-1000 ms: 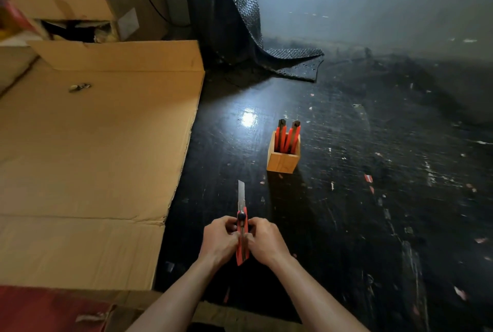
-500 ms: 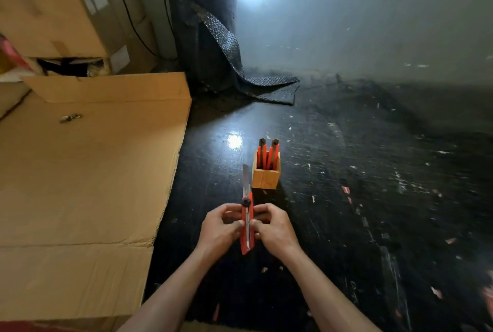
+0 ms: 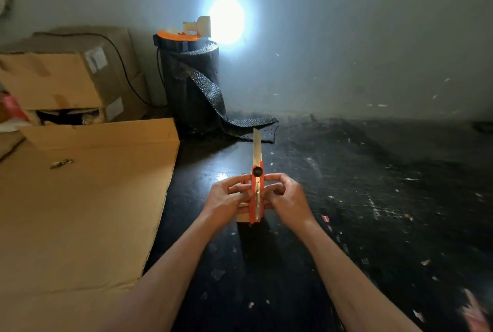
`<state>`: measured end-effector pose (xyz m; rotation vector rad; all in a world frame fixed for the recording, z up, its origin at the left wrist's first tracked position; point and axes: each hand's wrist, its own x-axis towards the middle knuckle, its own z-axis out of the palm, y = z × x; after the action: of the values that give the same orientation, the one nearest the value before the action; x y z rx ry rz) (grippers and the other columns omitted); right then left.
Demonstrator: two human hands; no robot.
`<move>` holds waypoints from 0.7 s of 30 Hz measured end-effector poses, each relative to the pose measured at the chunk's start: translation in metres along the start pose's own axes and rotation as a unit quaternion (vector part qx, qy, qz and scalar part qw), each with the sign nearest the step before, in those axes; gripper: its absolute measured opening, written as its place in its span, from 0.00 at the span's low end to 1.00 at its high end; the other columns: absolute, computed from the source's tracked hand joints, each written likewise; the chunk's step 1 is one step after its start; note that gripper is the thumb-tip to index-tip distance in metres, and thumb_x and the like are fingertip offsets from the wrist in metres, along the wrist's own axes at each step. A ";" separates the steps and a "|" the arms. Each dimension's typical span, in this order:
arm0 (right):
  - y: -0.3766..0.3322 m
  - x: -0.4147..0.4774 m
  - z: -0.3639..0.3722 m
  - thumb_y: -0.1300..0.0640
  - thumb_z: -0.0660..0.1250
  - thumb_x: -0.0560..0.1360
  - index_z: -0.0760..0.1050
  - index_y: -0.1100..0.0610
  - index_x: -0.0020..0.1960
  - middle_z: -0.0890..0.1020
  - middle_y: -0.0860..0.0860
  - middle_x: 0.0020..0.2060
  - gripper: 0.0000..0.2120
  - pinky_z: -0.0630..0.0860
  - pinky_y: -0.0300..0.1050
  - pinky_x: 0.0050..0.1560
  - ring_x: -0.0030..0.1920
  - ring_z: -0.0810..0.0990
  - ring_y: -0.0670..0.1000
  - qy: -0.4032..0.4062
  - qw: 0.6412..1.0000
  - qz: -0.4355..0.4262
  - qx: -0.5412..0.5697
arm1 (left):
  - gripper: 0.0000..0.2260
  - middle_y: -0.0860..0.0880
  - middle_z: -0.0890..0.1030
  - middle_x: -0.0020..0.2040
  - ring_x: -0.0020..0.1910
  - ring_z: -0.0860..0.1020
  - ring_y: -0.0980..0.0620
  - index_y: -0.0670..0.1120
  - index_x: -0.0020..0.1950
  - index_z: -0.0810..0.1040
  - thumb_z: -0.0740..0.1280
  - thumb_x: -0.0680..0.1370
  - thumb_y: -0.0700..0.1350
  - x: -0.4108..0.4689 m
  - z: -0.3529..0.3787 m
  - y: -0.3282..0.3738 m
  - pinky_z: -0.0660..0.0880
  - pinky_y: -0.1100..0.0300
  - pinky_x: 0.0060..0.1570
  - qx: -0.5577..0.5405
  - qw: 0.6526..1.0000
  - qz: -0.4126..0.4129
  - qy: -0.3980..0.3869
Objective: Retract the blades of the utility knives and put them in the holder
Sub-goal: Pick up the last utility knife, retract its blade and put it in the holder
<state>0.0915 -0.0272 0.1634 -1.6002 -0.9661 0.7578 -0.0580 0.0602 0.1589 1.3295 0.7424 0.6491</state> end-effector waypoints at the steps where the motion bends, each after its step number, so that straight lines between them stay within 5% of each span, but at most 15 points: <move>1: -0.005 0.002 -0.001 0.60 0.68 0.80 0.75 0.54 0.64 0.86 0.56 0.50 0.12 0.87 0.49 0.46 0.45 0.88 0.50 0.011 1.000 -0.014 -0.009 | 0.16 0.40 0.88 0.51 0.47 0.88 0.44 0.42 0.65 0.82 0.69 0.79 0.30 0.002 0.002 0.004 0.86 0.52 0.44 -0.004 1.000 0.004 0.001; 7: -0.032 0.012 -0.013 0.58 0.67 0.81 0.78 0.50 0.63 0.84 0.49 0.51 0.12 0.85 0.49 0.52 0.52 0.85 0.49 0.030 0.991 -0.107 -0.081 | 0.16 0.46 0.89 0.45 0.42 0.89 0.49 0.45 0.61 0.83 0.69 0.78 0.29 0.002 0.008 0.020 0.85 0.55 0.40 -0.005 1.000 0.018 -0.013; 12: -0.039 0.009 -0.019 0.61 0.67 0.81 0.80 0.52 0.59 0.85 0.51 0.49 0.10 0.86 0.42 0.46 0.49 0.86 0.48 0.018 0.992 -0.108 -0.063 | 0.16 0.47 0.90 0.46 0.44 0.89 0.47 0.46 0.59 0.85 0.70 0.78 0.28 -0.001 0.009 0.026 0.86 0.55 0.41 -0.007 1.000 0.017 -0.014; 21: -0.036 -0.004 -0.024 0.62 0.67 0.81 0.81 0.54 0.56 0.84 0.53 0.46 0.07 0.86 0.44 0.46 0.44 0.87 0.48 -0.048 0.997 -0.055 -0.025 | 0.16 0.41 0.89 0.49 0.45 0.89 0.44 0.44 0.59 0.86 0.70 0.77 0.28 -0.003 0.011 0.025 0.86 0.52 0.41 -0.023 1.000 0.009 -0.005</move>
<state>0.1030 -0.0377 0.2042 -1.5518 -1.1417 0.7436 -0.0517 0.0543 0.1846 1.2969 0.7042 0.6694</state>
